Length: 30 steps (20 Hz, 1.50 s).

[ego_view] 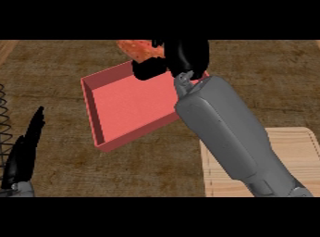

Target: Pick the sweet potato from the cutting board and place it in the cardboard box

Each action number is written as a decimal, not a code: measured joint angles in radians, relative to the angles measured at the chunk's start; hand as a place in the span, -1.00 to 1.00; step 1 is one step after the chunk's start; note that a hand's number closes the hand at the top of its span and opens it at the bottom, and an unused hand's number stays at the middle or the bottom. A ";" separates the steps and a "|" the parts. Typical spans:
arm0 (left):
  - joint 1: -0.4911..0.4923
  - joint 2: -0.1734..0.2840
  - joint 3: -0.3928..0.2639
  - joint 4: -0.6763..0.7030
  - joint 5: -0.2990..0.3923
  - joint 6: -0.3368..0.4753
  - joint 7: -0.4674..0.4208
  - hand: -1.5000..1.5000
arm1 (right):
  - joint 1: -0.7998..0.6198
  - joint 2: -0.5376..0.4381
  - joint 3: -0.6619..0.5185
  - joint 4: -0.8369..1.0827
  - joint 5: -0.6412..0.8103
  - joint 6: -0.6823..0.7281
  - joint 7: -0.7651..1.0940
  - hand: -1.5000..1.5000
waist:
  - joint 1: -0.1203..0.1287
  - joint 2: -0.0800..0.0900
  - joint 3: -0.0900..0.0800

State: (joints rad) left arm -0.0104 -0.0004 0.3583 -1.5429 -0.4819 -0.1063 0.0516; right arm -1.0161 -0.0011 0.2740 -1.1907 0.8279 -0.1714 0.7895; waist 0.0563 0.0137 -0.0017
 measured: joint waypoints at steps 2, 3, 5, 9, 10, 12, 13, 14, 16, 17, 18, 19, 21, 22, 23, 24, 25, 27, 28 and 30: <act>-0.003 0.000 -0.003 0.005 -0.010 0.006 -0.005 0.00 | -0.050 0.000 -0.010 0.104 -0.027 -0.046 -0.022 1.00 | 0.004 0.001 0.001; -0.005 0.000 -0.003 0.004 -0.006 0.003 -0.007 0.00 | -0.063 0.001 -0.012 0.149 -0.040 -0.072 -0.040 1.00 | 0.005 0.002 0.001; -0.009 0.000 -0.007 0.007 -0.003 0.001 -0.015 0.00 | -0.101 0.001 -0.004 0.239 -0.064 -0.111 -0.055 1.00 | 0.011 0.004 0.002; -0.018 0.000 -0.015 0.000 0.004 -0.005 0.001 0.00 | -0.161 0.001 -0.014 0.408 -0.088 -0.184 -0.070 -1.00 | 0.023 0.011 -0.003; -0.021 0.000 -0.020 0.002 -0.002 -0.003 -0.001 0.00 | -0.165 0.001 -0.016 0.441 -0.107 -0.205 -0.072 -1.00 | 0.027 0.012 -0.003; -0.025 0.000 -0.022 0.003 -0.006 0.000 -0.002 0.00 | -0.161 0.001 -0.027 0.492 -0.158 -0.241 -0.090 -1.00 | 0.032 0.014 -0.003; -0.027 0.000 -0.023 0.005 -0.006 0.002 -0.002 0.00 | -0.164 0.001 -0.032 0.516 -0.181 -0.255 -0.095 -1.00 | 0.034 0.016 -0.002; -0.029 0.000 -0.027 0.004 -0.007 0.002 -0.004 0.00 | -0.168 0.001 -0.035 0.542 -0.204 -0.269 -0.106 -1.00 | 0.037 0.016 -0.003; -0.036 0.000 -0.031 0.007 -0.002 -0.004 -0.003 0.00 | -0.182 0.001 -0.039 0.587 -0.245 -0.294 -0.135 -1.00 | 0.045 0.019 -0.003; -0.036 0.000 -0.032 0.008 -0.006 -0.001 0.002 0.00 | -0.192 0.001 -0.045 0.606 -0.260 -0.303 -0.152 -1.00 | 0.046 0.020 -0.003; -0.039 0.000 -0.035 0.009 -0.007 -0.002 0.002 0.00 | -0.206 0.001 -0.048 0.622 -0.277 -0.313 -0.164 -1.00 | 0.049 0.021 -0.003; -0.039 0.000 -0.036 0.008 -0.010 0.000 0.002 0.00 | -0.209 0.001 -0.051 0.636 -0.290 -0.329 -0.188 -1.00 | 0.050 0.022 -0.004; -0.041 0.000 -0.037 0.007 -0.003 -0.006 0.001 0.00 | -0.224 0.001 -0.049 0.658 -0.307 -0.367 -0.226 -1.00 | 0.052 0.022 -0.005; -0.040 0.000 -0.036 0.007 -0.005 -0.005 0.003 0.00 | -0.227 0.001 -0.051 0.662 -0.319 -0.390 -0.252 -1.00 | 0.050 0.021 -0.004; -0.040 0.000 -0.035 0.007 -0.006 -0.004 0.010 0.00 | -0.227 0.001 -0.046 0.662 -0.329 -0.418 -0.272 -1.00 | 0.049 0.020 -0.005; -0.038 0.000 -0.033 0.006 -0.004 -0.005 0.006 0.00 | -0.234 0.001 -0.052 0.667 -0.337 -0.444 -0.291 -1.00 | 0.047 0.019 -0.005; -0.034 0.000 -0.031 0.006 -0.006 -0.003 0.004 0.00 | -0.235 0.001 -0.054 0.669 -0.346 -0.470 -0.312 -1.00 | 0.043 0.018 -0.004; -0.028 0.000 -0.025 0.006 -0.005 0.001 -0.003 0.00 | -0.236 0.001 -0.070 0.664 -0.368 -0.532 -0.353 -1.00 | 0.035 0.015 -0.003; -0.025 0.000 -0.022 0.004 -0.008 0.003 0.002 0.00 | -0.233 0.001 -0.077 0.658 -0.383 -0.559 -0.371 -1.00 | 0.030 0.013 -0.003; -0.016 0.000 -0.014 0.005 -0.016 0.011 0.000 0.00 | -0.225 0.001 -0.099 0.647 -0.413 -0.602 -0.420 -1.00 | 0.019 0.010 -0.001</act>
State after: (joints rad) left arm -0.0259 -0.0005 0.3438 -1.5382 -0.4974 -0.0949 0.0511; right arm -1.2412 -0.0001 0.1754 -0.5440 0.4147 -0.7730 0.3693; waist 0.0753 0.0235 -0.0025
